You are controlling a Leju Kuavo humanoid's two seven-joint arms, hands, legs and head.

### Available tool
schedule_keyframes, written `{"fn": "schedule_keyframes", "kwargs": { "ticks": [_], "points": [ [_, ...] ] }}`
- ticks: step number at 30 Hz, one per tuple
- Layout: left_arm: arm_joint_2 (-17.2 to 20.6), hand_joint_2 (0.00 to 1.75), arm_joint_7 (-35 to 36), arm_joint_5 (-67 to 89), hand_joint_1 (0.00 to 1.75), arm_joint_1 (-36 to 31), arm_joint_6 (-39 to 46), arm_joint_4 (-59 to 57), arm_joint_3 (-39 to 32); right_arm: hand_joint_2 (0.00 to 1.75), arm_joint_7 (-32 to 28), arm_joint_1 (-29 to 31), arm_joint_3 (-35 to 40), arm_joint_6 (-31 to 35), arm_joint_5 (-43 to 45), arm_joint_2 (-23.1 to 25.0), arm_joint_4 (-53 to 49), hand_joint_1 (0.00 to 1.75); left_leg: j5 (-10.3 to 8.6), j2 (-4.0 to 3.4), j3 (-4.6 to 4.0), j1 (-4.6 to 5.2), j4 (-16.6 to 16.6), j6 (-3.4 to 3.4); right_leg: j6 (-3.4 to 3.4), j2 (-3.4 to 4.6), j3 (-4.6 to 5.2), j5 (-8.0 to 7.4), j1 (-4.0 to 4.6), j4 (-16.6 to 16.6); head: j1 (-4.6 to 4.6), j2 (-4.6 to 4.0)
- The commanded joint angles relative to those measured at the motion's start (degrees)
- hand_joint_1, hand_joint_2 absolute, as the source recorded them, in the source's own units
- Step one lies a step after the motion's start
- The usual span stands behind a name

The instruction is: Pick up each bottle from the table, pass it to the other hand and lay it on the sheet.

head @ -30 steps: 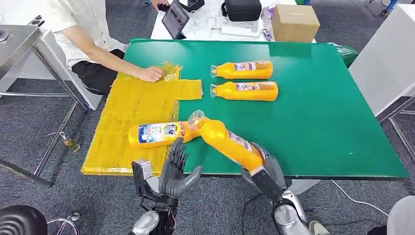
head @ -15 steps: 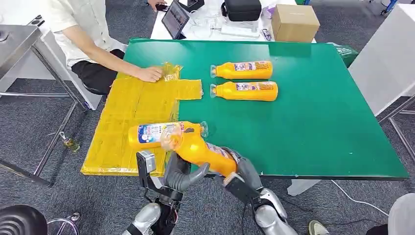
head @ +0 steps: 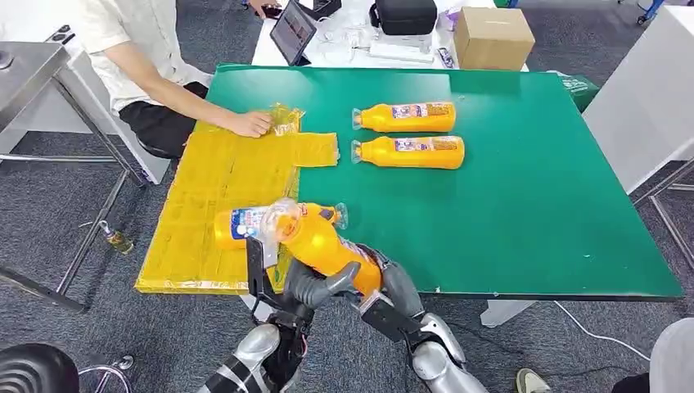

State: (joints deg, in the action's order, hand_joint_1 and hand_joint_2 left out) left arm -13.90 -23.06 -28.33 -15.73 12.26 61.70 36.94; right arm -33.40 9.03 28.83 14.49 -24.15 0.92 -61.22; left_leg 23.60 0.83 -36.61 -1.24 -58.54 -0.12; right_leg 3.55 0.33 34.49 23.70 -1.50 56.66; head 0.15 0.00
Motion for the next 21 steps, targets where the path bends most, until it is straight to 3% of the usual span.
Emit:
{"fn": "schedule_keyframes", "kwargs": {
  "ticks": [1,2,8,13,15,18,21],
  "points": [
    [-0.26,1.75,-2.79,-0.45,1.75,-2.33,2.6,-1.24,-1.57,1.75,-0.21,1.33,4.72,-1.24,0.71,-0.4,3.31,0.31,0.05,-0.03,0.13,-0.02,0.03,0.05,-0.11,-0.04,-0.14,0.04,0.05,-0.05,-0.02,0.0],
    [-0.18,1.75,-3.31,-0.68,1.75,-2.05,2.88,-0.35,-2.22,1.75,0.15,1.1,4.87,-1.72,0.9,-0.48,3.43,0.0,0.09,-0.05,0.22,-0.02,0.03,0.07,-0.16,-0.05,-0.23,0.08,0.06,-0.05,0.0,0.0],
    [1.12,1.75,-5.04,-1.38,1.75,0.41,2.99,6.59,-6.97,1.75,0.49,-2.08,8.07,-1.57,-1.43,-1.46,-0.45,0.0,0.08,-0.04,0.16,-0.03,0.02,0.04,-0.14,-0.05,-0.16,0.07,0.07,-0.04,0.0,0.0],
    [2.53,1.75,-2.66,-6.31,1.75,1.75,-2.84,9.39,-10.26,1.75,-0.01,-3.05,7.75,1.0,-1.45,-0.87,-3.78,0.0,0.08,-0.17,0.11,-0.03,0.01,0.04,-0.14,0.04,-0.06,0.04,0.06,-0.02,-0.02,0.0],
    [3.05,1.75,-2.2,-6.65,1.75,2.39,-4.05,10.1,-11.09,1.75,-1.05,-3.83,6.43,5.49,-2.66,-0.18,-4.88,0.0,0.1,-0.18,0.15,-0.03,0.0,0.05,-0.15,0.03,-0.11,0.07,0.07,-0.02,0.0,0.0],
    [6.62,1.75,-1.98,0.7,1.75,2.19,-1.87,10.48,-9.85,1.75,-4.9,-6.56,1.81,17.81,-2.86,2.11,-8.71,0.0,0.13,-0.22,0.28,-0.01,0.05,0.06,-0.21,0.04,-0.21,0.1,0.06,-0.03,-0.02,0.0],
    [7.03,1.75,-1.86,0.97,1.75,2.53,-2.24,10.65,-10.73,1.75,-4.55,-7.1,1.89,17.84,-2.84,1.6,-10.54,0.0,0.13,-0.24,0.3,0.0,0.07,0.05,-0.22,0.07,-0.21,0.1,0.05,-0.03,0.02,0.0]
  ]
}}
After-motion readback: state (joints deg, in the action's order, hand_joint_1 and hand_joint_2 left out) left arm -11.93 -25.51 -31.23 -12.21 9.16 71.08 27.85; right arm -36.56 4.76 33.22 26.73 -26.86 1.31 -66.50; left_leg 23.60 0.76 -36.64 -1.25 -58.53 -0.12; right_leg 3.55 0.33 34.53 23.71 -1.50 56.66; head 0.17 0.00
